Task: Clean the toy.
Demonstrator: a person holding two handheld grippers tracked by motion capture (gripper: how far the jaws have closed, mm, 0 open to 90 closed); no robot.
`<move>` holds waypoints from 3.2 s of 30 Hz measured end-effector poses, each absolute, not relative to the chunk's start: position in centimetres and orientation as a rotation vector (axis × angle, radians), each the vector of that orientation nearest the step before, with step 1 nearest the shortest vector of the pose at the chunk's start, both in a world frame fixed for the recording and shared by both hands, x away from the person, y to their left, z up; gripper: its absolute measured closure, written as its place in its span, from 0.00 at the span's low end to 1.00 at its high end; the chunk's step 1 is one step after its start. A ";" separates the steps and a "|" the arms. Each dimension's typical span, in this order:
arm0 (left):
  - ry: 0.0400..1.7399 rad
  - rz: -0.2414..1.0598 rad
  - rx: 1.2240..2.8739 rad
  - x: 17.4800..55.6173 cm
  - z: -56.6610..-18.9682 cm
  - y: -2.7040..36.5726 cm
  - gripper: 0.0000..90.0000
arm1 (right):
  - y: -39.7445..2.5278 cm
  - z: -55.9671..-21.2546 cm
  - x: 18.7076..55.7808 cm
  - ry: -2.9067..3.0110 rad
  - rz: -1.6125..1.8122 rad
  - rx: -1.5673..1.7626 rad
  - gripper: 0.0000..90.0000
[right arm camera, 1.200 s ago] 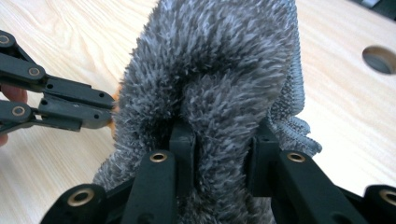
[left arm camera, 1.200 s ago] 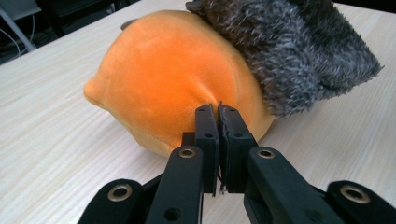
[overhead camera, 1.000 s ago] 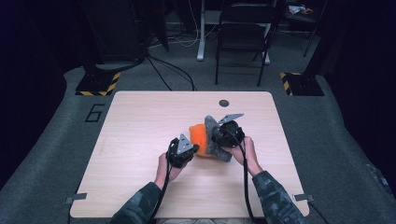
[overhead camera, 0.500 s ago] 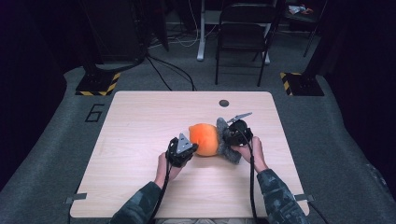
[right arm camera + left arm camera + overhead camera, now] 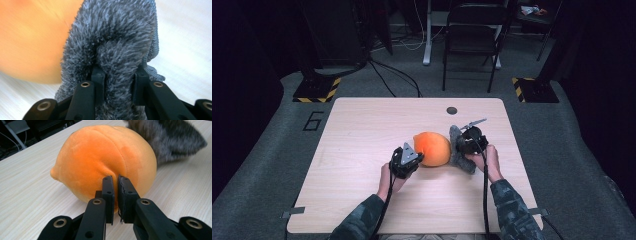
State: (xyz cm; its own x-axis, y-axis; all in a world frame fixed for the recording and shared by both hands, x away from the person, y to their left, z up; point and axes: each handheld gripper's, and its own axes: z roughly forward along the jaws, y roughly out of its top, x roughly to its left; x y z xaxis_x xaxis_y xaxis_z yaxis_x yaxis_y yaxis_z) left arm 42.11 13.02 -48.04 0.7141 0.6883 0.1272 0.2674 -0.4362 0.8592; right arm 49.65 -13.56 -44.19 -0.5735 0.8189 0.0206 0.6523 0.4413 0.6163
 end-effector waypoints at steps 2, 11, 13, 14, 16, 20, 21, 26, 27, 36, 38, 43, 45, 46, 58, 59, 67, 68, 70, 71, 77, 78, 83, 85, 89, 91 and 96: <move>0.729 0.590 2.015 42.1 -48.0 13.0 0.93 | -13.0 -42.8 49.1 2.405 0.898 1.222 0.77; 0.728 0.592 2.019 41.9 -48.0 12.8 0.93 | -7.2 -41.2 46.2 2.444 0.965 0.957 0.77; 0.726 0.587 2.023 41.9 -48.1 12.9 0.93 | -7.0 -41.8 46.5 2.440 0.966 0.956 0.77; 0.723 0.584 2.025 42.0 -48.1 12.9 0.93 | -7.2 -41.9 46.7 2.449 0.966 0.965 0.77; 0.722 0.585 2.024 41.9 -48.1 12.8 0.93 | -7.8 -42.0 47.0 2.451 0.978 0.985 0.77; 0.719 0.585 2.022 41.9 -48.1 12.7 0.93 | -8.8 -42.3 47.5 2.456 0.949 1.051 0.76; 0.718 0.583 2.025 41.9 -48.1 12.7 0.93 | -9.1 -42.4 47.6 2.460 0.934 1.055 0.76; 0.724 0.582 2.020 42.0 -48.1 12.7 0.93 | -10.8 -43.4 48.7 2.469 0.891 1.154 0.76; 0.724 0.584 2.020 42.0 -48.1 12.7 0.93 | -11.2 -43.9 48.9 2.465 0.879 1.183 0.76; 0.730 0.579 2.014 42.1 -48.2 12.8 0.93 | -12.5 -46.9 50.2 2.462 0.746 1.304 0.76; 0.733 0.582 2.010 42.1 -48.2 12.8 0.93 | -12.5 -47.7 50.3 2.468 0.706 1.307 0.76; 0.746 0.589 2.001 42.2 -48.1 13.1 0.92 | -12.5 -47.4 50.3 2.460 0.674 1.292 0.76; 0.749 0.581 1.997 42.3 -48.1 13.3 0.91 | -12.6 -45.9 49.9 2.441 0.688 1.278 0.76; 0.754 0.578 1.996 42.3 -48.1 13.4 0.91 | -12.8 -45.0 49.8 2.436 0.725 1.270 0.76; 0.760 0.574 1.988 42.4 -48.1 13.5 0.84 | -9.3 -43.6 48.1 2.504 0.811 1.111 0.76; 0.754 0.569 1.996 42.4 -48.0 13.5 0.80 | -9.5 -43.6 48.2 2.499 0.818 1.105 0.76; 0.716 0.595 2.072 42.3 -47.6 13.3 0.55 | -10.0 -44.2 48.5 2.469 0.874 1.130 0.76; 0.713 0.608 2.079 42.4 -47.6 13.2 0.55 | -10.1 -44.3 48.5 2.467 0.875 1.133 0.76; 0.720 0.634 2.101 42.5 -47.9 13.1 0.54 | -10.1 -44.3 48.6 2.461 0.862 1.134 0.76; 0.726 0.633 2.111 42.6 -48.1 13.0 0.53 | -10.1 -44.4 48.6 2.461 0.860 1.130 0.76; 0.741 0.658 2.072 42.7 -48.7 12.9 0.64 | -10.4 -44.6 48.7 2.453 0.874 1.136 0.76; 0.739 0.655 2.060 42.8 -48.7 12.9 0.69 | -10.4 -44.6 48.7 2.452 0.875 1.140 0.76; 0.726 0.668 2.044 42.8 -48.7 12.8 0.90 | -10.6 -44.5 48.7 2.456 0.876 1.146 0.76; 0.720 0.667 2.047 42.7 -48.5 12.7 0.91 | -10.6 -44.3 48.8 2.463 0.873 1.147 0.76; 0.716 0.644 2.021 42.5 -47.7 12.8 0.92 | -11.0 -43.4 48.7 2.448 0.883 1.152 0.76; 0.714 0.630 2.001 42.4 -47.2 13.0 0.92 | -11.2 -42.7 48.6 2.442 0.910 1.157 0.76; 0.727 0.556 1.972 42.0 -46.2 13.2 0.92 | -10.6 -40.9 47.6 2.440 0.984 1.118 0.76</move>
State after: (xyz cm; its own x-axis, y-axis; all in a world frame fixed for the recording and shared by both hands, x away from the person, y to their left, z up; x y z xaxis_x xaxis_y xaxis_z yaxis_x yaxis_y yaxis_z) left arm 41.97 13.22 -46.24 0.7221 0.6861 0.0881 0.2653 -0.3923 0.8808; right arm 47.60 -10.56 -40.91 -0.6602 0.7506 0.0252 0.5582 0.4680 0.6851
